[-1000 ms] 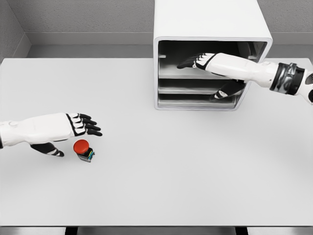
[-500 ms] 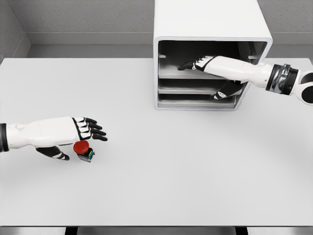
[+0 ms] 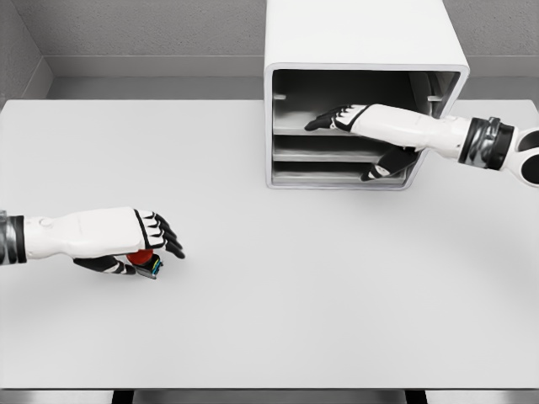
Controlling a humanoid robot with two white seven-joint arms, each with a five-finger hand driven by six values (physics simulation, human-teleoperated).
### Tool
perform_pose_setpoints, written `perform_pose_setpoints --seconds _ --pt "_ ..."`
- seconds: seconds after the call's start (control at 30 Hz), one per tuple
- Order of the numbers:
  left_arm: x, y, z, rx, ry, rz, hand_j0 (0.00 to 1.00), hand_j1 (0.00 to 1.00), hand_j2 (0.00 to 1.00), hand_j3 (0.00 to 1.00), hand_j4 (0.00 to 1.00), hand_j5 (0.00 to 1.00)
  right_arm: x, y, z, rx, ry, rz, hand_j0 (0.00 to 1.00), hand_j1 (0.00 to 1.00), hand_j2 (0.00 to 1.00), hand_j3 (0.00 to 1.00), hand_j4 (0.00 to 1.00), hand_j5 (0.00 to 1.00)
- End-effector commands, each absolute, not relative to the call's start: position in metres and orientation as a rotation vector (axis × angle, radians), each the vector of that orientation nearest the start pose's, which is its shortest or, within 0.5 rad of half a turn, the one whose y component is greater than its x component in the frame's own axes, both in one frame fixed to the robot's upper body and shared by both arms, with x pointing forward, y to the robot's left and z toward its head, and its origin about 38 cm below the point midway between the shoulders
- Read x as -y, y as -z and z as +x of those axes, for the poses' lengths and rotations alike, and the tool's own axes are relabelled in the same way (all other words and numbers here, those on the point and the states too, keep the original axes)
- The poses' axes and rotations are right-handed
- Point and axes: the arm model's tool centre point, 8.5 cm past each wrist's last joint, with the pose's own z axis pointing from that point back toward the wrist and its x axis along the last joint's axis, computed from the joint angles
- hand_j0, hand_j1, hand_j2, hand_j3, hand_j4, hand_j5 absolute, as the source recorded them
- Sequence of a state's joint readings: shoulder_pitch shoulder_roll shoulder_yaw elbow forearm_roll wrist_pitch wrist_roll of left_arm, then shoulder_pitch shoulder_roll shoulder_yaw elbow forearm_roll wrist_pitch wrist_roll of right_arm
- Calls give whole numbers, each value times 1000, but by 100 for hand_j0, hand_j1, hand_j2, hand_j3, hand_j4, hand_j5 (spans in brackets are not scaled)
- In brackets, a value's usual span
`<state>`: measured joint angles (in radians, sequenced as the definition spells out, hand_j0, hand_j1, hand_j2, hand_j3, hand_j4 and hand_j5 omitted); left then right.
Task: Slide open multi-storey tabletop storage cabinets and put open load switch and slide close multi-storey tabletop storage cabinets
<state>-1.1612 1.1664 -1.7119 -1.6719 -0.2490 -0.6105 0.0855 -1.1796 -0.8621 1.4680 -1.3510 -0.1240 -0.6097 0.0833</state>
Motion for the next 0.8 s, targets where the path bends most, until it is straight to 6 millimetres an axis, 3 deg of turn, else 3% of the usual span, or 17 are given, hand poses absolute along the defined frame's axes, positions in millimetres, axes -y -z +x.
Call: perform_pose_setpoints --seconds 0.0,0.23,0.37,0.77 --pt "-308 -180 346 1492 2167 83 80 80 80 80 80 80 254 -240 458 1700 -1836 -82 100 100 100 100 100 100" --pt "-311 -180 346 1484 2165 91 81 81 81 81 81 81 252 -238 475 1621 -1788 -192 100 100 100 100 100 100" --pt "-314 -174 343 1461 2167 78 79 79 79 79 79 79 245 -237 475 1604 -1907 -272 100 100 100 100 100 100" --pt "-317 -177 348 1459 2164 99 66 66 66 66 66 66 243 -229 463 1631 -1934 -196 100 100 100 100 100 100"
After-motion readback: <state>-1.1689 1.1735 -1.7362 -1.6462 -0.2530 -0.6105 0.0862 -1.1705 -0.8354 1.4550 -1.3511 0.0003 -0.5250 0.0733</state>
